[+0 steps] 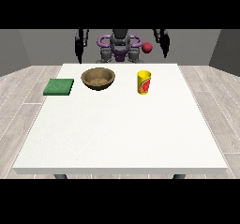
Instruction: Pick the cup and pour the ball into the bowl, then pick the bowl and place it on the pad
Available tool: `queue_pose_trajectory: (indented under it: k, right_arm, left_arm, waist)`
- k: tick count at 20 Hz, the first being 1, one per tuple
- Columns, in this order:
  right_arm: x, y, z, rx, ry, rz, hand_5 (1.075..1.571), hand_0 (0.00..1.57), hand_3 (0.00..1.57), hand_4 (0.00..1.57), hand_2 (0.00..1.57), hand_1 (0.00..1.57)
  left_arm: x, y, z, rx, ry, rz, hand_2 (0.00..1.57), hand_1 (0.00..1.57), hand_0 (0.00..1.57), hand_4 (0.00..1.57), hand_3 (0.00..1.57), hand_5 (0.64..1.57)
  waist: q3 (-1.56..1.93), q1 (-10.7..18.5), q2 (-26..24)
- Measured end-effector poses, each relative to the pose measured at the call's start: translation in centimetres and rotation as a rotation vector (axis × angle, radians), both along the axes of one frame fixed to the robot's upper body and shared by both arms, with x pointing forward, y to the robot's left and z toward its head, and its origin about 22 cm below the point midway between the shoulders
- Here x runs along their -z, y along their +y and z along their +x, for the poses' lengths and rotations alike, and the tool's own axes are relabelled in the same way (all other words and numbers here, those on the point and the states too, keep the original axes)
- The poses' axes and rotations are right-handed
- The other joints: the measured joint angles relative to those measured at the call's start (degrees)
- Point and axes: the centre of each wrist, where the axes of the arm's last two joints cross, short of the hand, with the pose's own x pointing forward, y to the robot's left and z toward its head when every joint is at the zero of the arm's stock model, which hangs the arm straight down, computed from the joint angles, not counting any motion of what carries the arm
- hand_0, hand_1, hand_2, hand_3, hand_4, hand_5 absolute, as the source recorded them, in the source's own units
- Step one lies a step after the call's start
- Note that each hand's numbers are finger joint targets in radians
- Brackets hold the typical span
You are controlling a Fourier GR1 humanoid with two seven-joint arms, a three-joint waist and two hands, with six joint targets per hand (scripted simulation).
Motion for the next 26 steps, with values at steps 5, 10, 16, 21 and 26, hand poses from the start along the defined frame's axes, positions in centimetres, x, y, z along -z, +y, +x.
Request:
queue_pose_trajectory:
  k: [5,10,16,21,26]
  right_arm:
    - [-1.7,-0.6,0.1,0.0,-0.015,-0.026,1.571,0.0,0.31,1.06,0.0,0.0]
    - [-6.0,3.5,1.5,-0.067,-0.096,0.061,1.571,0.0,0.0,0.83,0.0,0.0]
    - [-7.4,10.0,0.0,-0.065,0.047,0.145,1.571,0.0,0.0,0.57,0.0,0.0]
    - [-11.5,14.1,0.4,-0.109,-0.012,0.122,1.57,0.0,0.0,0.2,0.0,0.0]
    - [-14.4,13.8,2.2,-0.148,-0.184,0.076,1.569,0.0,0.0,0.0,0.0,0.0]
  left_arm:
    - [-1.9,0.4,0.2,0.012,-0.025,0.023,0.0,0.0,0.0,0.0,0.0,1.535]
    - [-4.6,-1.7,0.9,0.061,-0.046,-0.128,0.0,0.0,0.0,0.0,0.0,1.535]
    - [-5.7,-2.5,-0.2,0.082,0.078,-0.293,0.0,0.0,0.0,0.0,0.0,1.536]
    - [-7.2,-3.2,-0.2,0.117,0.02,-0.29,0.0,0.0,0.0,0.0,0.0,1.517]
    - [-9.7,-2.6,2.4,0.133,-0.176,-0.233,0.0,0.0,0.0,0.0,0.0,1.507]
  waist:
    - [-0.38,-0.35,-9.02]
    - [-0.75,-0.26,-20.84]
    - [-0.7,1.62,-27.66]
    - [-0.67,-0.43,-22.31]
    - [-0.65,-3.09,-9.02]
